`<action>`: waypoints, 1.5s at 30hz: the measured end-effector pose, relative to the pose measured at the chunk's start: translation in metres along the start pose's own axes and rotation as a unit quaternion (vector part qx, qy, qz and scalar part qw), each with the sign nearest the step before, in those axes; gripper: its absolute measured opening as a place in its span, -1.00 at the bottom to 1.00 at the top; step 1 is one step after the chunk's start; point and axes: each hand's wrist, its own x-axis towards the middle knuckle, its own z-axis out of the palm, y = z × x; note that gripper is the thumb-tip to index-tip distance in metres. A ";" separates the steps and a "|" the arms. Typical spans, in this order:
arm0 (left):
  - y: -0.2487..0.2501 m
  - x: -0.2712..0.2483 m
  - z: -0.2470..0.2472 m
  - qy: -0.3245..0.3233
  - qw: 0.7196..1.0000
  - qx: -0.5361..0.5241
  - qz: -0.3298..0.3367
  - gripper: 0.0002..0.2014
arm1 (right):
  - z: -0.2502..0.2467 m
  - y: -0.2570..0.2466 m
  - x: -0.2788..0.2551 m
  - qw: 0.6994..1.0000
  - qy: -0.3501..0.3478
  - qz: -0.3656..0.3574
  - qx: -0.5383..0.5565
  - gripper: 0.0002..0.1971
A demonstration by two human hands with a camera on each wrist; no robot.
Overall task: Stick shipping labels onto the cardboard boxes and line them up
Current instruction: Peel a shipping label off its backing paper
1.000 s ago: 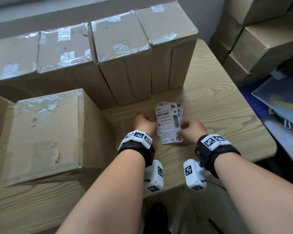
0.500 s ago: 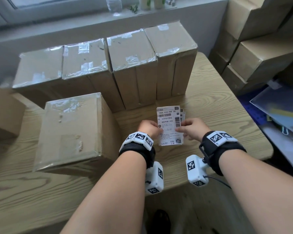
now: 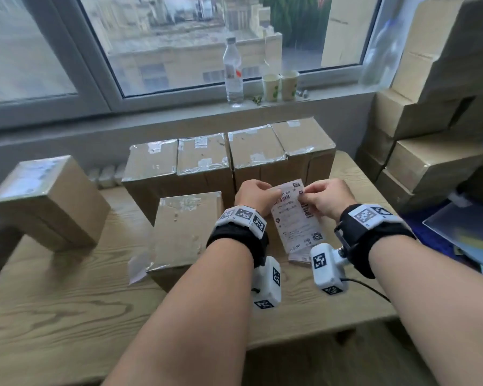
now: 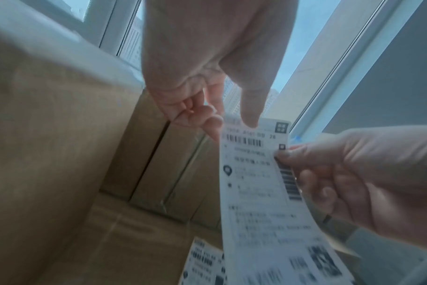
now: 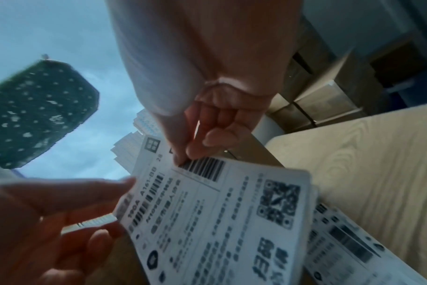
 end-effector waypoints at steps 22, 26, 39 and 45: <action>0.026 -0.029 -0.142 -0.026 0.999 0.020 0.039 -0.87 | 0.056 -0.121 -0.047 0.989 -0.086 -0.119 0.004 -0.85; 0.025 -0.029 -0.149 -0.020 1.000 0.005 0.010 -0.86 | 0.065 -0.132 -0.048 0.983 -0.047 -0.173 -0.040 -0.82; 0.022 -0.023 -0.170 -0.040 0.994 -0.071 -0.073 -0.86 | 0.085 -0.157 -0.049 0.964 -0.026 -0.245 -0.098 -0.83; 0.022 -0.020 -0.182 -0.045 0.991 -0.102 -0.080 -0.87 | 0.091 -0.164 -0.052 0.963 -0.038 -0.245 -0.108 -0.86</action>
